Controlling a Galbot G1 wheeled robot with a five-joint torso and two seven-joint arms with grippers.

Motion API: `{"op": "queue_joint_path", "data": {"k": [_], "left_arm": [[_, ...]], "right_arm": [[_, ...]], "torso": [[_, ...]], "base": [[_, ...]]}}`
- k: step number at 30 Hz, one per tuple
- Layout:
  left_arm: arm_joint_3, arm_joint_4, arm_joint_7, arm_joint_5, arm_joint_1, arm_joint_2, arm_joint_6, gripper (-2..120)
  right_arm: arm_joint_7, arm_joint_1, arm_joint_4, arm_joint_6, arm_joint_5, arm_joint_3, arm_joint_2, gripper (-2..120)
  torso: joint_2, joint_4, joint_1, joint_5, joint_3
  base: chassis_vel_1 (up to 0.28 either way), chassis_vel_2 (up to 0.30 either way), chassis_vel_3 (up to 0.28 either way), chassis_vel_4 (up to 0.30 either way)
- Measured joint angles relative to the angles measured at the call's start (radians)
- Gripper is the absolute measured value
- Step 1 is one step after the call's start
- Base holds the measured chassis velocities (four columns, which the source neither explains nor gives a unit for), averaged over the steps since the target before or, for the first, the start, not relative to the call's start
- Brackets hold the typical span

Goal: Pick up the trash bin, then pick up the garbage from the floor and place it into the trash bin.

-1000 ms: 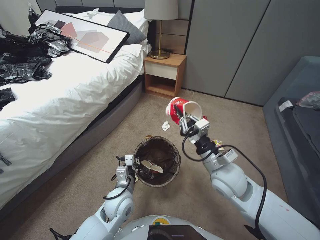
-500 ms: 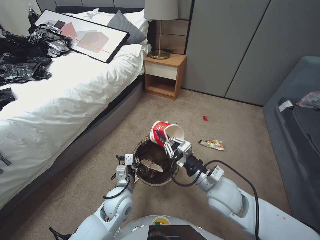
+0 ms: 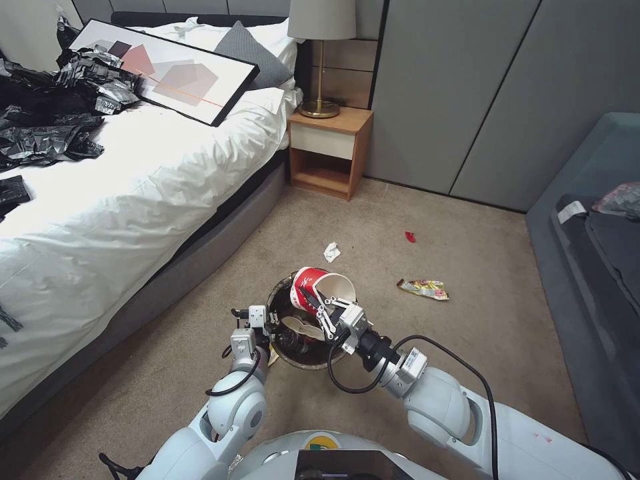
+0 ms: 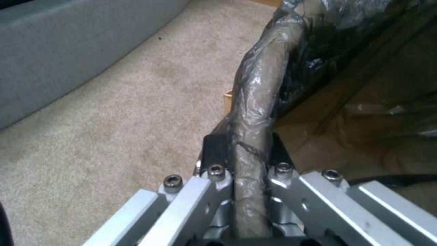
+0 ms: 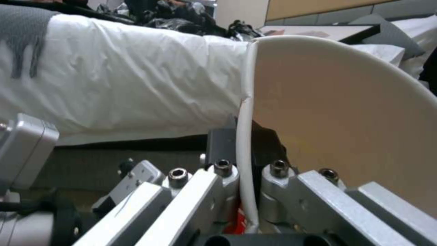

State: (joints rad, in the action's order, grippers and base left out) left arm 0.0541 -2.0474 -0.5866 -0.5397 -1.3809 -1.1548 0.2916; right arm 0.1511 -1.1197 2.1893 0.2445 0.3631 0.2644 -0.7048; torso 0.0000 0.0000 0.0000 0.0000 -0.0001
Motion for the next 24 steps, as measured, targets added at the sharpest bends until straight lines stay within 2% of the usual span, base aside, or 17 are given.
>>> {"op": "queue_joint_path", "data": {"k": [4,5,6,8,10,13,14,17,18,22,24], "left_arm": [[0.003,-0.001,0.000,-0.001,0.000,0.000,0.000,3],[0.003,-0.001,-0.001,-0.001,0.002,-0.003,0.000,3],[0.003,-0.001,-0.001,-0.001,0.002,-0.003,0.000,3],[0.004,-0.001,-0.003,-0.003,0.008,-0.005,0.000,3],[0.004,-0.001,-0.003,-0.004,0.010,-0.005,0.000,3],[0.006,0.000,-0.004,-0.006,0.013,-0.006,0.000,3],[0.006,0.000,-0.004,-0.006,0.013,-0.006,0.000,3],[0.006,0.002,-0.005,-0.009,0.018,-0.007,0.000,3],[0.006,0.002,-0.005,-0.009,0.018,-0.007,0.000,3],[0.005,0.004,-0.007,-0.014,0.028,-0.008,0.000,3],[0.005,0.005,-0.007,-0.014,0.029,-0.008,0.000,3]], "right_arm": [[0.004,0.016,-0.022,-0.001,-0.010,0.022,-0.005,-2],[0.008,0.021,-0.031,-0.002,-0.018,0.031,-0.006,3],[0.008,0.021,-0.031,-0.002,-0.018,0.031,-0.006,3],[0.015,0.023,-0.044,-0.004,-0.042,0.039,-0.002,14],[0.016,0.023,-0.046,-0.006,-0.045,0.039,0.001,16],[0.021,0.022,-0.048,-0.009,-0.052,0.038,0.008,32],[0.021,0.022,-0.048,-0.009,-0.052,0.038,0.008,32],[0.023,0.015,-0.042,-0.017,-0.053,0.032,0.022,47],[0.023,0.015,-0.042,-0.017,-0.053,0.032,0.022,47],[0.023,-0.001,-0.036,-0.021,-0.058,0.012,0.040,67],[0.023,-0.003,-0.035,-0.021,-0.059,0.010,0.041,70]], "torso": [[0.000,0.0000,0.000,0.0000,0.000],[0.000,0.0000,0.000,0.0000,0.000],[0.000,0.0000,0.000,0.0000,0.000],[0.000,0.0000,0.000,0.0000,0.000],[0.000,-0.0001,0.000,0.0000,0.000],[0.000,0.0000,0.000,0.0000,0.000],[0.000,0.0000,0.000,0.0000,0.000],[0.000,0.0000,0.000,0.0000,0.000],[0.000,0.0000,0.000,0.0000,0.000],[0.000,-0.0001,0.000,0.0000,0.000],[0.000,-0.0001,0.000,0.0000,0.000]], "base": [[0.000,0.000,0.000,0.000],[0.000,0.000,0.000,0.000],[0.000,0.000,0.000,0.000],[0.000,0.000,0.000,0.000],[0.000,0.000,0.000,0.000],[0.000,0.000,0.000,0.000],[0.000,0.000,0.000,0.000],[0.000,0.000,0.000,0.000],[0.000,0.000,0.000,0.000],[0.000,0.000,0.000,0.000],[0.000,0.000,0.000,0.000]]}}
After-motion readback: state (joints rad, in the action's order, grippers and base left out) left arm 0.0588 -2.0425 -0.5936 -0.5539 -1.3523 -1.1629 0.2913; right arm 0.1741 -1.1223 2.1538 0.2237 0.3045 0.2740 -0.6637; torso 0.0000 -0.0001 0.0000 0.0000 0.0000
